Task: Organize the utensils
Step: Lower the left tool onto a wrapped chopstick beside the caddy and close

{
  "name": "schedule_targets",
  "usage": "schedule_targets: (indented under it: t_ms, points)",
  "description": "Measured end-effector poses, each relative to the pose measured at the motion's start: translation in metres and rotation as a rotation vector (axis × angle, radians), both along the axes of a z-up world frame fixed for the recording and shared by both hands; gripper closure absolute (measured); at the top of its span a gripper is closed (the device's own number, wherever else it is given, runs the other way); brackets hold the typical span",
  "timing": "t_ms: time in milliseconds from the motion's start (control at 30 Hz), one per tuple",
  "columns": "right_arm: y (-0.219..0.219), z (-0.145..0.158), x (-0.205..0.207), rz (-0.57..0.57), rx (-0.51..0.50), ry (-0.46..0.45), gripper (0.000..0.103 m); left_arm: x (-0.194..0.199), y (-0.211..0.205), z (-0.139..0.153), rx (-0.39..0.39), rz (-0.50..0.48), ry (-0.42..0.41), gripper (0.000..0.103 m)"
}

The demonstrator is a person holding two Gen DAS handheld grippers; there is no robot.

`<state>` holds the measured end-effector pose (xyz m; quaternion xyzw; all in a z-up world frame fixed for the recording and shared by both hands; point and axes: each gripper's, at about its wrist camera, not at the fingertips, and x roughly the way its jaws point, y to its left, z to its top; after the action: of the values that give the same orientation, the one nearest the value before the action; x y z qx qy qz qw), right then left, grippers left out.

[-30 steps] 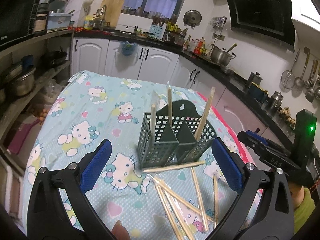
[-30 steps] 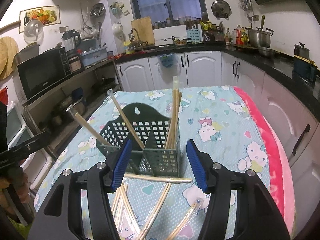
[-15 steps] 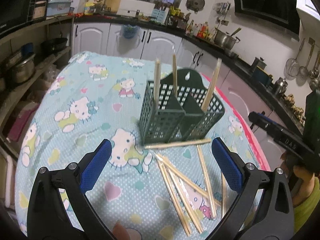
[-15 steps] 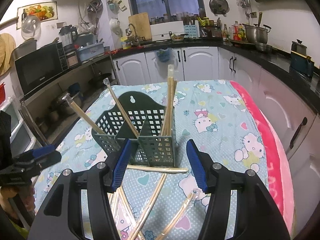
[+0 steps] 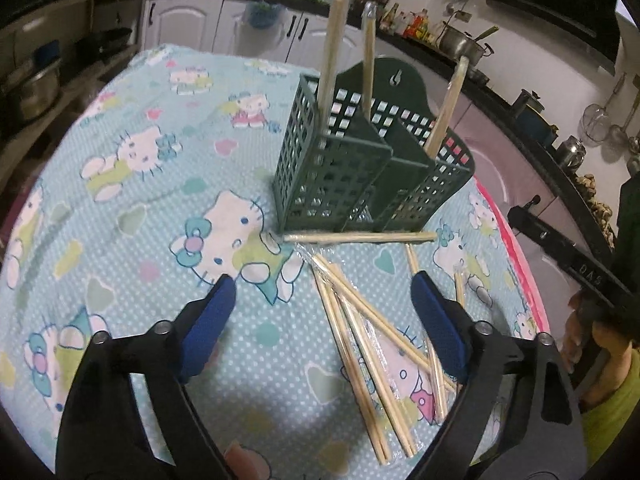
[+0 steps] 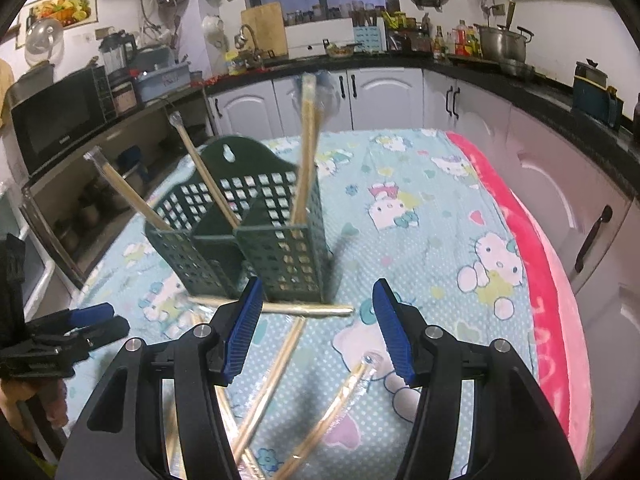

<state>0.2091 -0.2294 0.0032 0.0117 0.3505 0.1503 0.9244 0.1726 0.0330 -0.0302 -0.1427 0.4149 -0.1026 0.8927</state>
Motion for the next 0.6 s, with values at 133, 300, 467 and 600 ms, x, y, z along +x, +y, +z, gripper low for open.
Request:
schedule_targets:
  t_ms: [133, 300, 467, 600]
  points:
    - [-0.004, -0.019, 0.009, -0.006, -0.029, 0.034, 0.051, 0.01, -0.001, -0.011, -0.025, -0.004, 0.032, 0.038]
    - [-0.006, -0.044, 0.02, -0.003, -0.067, 0.087, 0.058, 0.025, 0.0, -0.028, -0.07, 0.004, 0.085, 0.047]
    - [-0.009, -0.061, 0.032, 0.002, -0.024, 0.138, 0.065, 0.039, 0.003, -0.041, -0.117, 0.017, 0.124, 0.054]
    - [-0.011, -0.069, 0.044, 0.007, 0.029, 0.171, 0.07, 0.049, 0.006, -0.047, -0.14, 0.034, 0.141, 0.057]
